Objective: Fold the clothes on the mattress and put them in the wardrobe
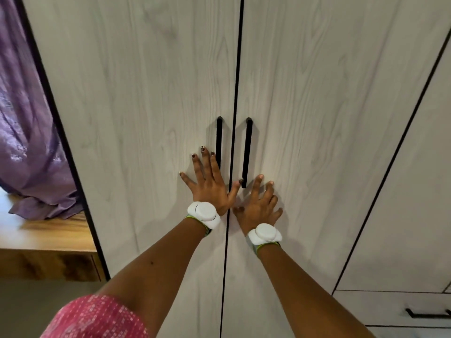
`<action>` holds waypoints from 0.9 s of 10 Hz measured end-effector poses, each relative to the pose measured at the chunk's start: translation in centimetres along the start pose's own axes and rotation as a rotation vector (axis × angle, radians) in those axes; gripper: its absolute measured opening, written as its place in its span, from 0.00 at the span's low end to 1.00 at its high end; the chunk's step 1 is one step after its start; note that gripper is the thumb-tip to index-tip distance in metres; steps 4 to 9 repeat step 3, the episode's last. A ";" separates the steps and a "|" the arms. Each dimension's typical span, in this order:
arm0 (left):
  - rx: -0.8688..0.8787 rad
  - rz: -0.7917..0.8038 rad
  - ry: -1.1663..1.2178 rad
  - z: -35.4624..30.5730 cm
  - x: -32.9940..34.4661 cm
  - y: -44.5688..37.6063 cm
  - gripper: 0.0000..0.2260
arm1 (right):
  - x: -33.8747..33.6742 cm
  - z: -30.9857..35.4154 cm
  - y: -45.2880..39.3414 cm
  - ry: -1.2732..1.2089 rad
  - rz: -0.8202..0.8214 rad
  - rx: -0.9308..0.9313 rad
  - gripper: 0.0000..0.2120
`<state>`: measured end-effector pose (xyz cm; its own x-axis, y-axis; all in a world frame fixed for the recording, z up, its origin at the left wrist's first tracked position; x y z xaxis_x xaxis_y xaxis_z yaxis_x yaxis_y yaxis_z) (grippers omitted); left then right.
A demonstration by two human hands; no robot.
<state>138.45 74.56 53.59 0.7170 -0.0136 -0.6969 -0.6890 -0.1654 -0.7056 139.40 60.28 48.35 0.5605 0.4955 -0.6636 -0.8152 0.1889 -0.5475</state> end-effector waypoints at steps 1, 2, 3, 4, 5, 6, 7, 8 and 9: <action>-0.038 0.005 0.027 0.8 -2.0 0.5 0.39 | -2.3 0.3 -0.4 0.018 0.103 -0.087 0.44; -0.025 -0.089 0.230 1.5 -5.2 1.4 0.26 | -5.9 2.1 -1.7 -0.257 0.051 -0.105 0.23; 0.029 0.081 0.589 1.5 -5.8 0.7 0.21 | -5.5 2.3 -2.5 -0.845 0.308 0.268 0.13; 0.029 0.081 0.589 1.5 -5.8 0.7 0.21 | -5.5 2.3 -2.5 -0.845 0.308 0.268 0.13; 0.029 0.081 0.589 1.5 -5.8 0.7 0.21 | -5.5 2.3 -2.5 -0.845 0.308 0.268 0.13; 0.029 0.081 0.589 1.5 -5.8 0.7 0.21 | -5.5 2.3 -2.5 -0.845 0.308 0.268 0.13; 0.029 0.081 0.589 1.5 -5.8 0.7 0.21 | -5.5 2.3 -2.5 -0.845 0.308 0.268 0.13; 0.029 0.081 0.589 1.5 -5.8 0.7 0.21 | -5.5 2.3 -2.5 -0.845 0.308 0.268 0.13; 0.029 0.081 0.589 1.5 -5.8 0.7 0.21 | -5.5 2.3 -2.5 -0.845 0.308 0.268 0.13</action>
Point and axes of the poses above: each hand's wrist, its own y-axis away from the middle knuckle, its own x-axis out of the palm, z = x × y, the point moved 9 cm from there along -y, towards the middle knuckle, and after that the axes turned 8 degrees about -y, right-handed, at the moved point
